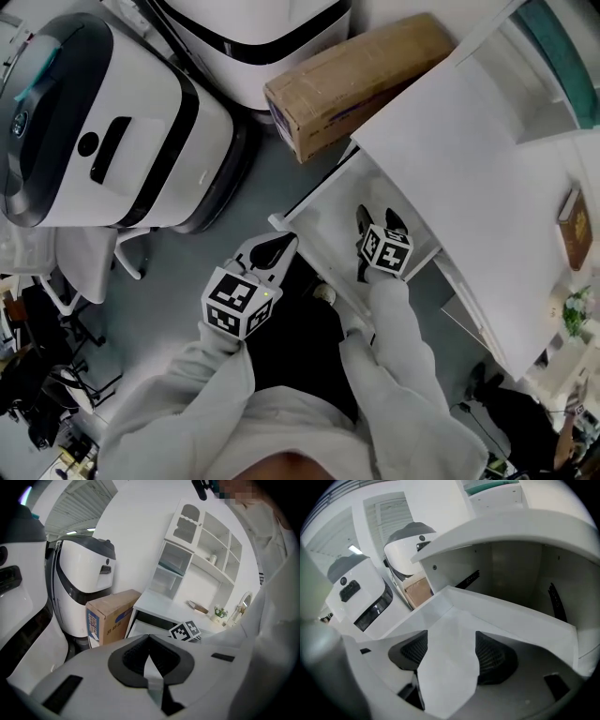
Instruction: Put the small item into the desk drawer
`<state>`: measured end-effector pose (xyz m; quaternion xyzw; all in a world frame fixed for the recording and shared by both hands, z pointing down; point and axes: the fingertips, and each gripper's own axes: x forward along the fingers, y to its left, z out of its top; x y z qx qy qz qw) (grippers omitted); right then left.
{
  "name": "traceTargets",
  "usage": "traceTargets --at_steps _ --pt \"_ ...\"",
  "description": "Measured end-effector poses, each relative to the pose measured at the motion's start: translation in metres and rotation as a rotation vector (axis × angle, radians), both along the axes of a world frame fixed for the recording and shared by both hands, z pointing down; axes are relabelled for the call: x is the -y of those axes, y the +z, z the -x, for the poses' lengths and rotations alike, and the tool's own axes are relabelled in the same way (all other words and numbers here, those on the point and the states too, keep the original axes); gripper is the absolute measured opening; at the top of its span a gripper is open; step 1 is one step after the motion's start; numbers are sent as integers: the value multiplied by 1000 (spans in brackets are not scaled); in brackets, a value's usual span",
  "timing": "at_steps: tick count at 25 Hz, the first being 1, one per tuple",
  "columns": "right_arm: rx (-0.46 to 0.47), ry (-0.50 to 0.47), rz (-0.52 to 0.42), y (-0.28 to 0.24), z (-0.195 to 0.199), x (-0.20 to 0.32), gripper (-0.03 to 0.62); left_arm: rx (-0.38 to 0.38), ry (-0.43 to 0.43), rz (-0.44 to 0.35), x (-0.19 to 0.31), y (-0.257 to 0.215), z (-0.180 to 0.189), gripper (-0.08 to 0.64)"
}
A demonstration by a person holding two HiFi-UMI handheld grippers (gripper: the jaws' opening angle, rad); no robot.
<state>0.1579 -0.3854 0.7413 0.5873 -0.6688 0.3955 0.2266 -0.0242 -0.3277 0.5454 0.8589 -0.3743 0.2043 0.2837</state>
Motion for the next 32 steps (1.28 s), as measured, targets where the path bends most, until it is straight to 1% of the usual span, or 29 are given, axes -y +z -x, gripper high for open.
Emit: traceTargets --at_steps 6,13,18,21,22,24,25,27,29,32 --pt "66 -50 -21 -26 11 -19 308 -13 2 -29 -23 -11 -5 15" --pt "73 -42 -114 -68 5 -34 307 -29 -10 -76 -42 -29 -8 15" --pt "94 -85 -141 -93 4 -52 305 -53 -20 -105 -56 -42 -12 16" --pt "104 -72 -165 -110 -2 -63 302 -62 -27 -122 -66 -49 -13 16" --pt "102 -65 -166 -116 -4 -67 286 -63 -29 -130 -69 -52 -13 16" --pt "85 -55 -177 -129 -8 -77 219 -67 -33 -150 -76 -60 -14 15" --pt "73 -53 -193 -137 -9 -81 208 -68 -35 -161 -79 -64 -14 15" --pt "57 -39 -241 -157 -12 -89 182 -70 -37 -184 -84 -71 -15 15" --pt "48 -8 -302 -181 -14 -94 124 -74 -38 -206 -86 -79 -16 15" --pt "34 19 -390 -221 -14 -104 76 -87 -42 -230 -89 -88 -16 15"
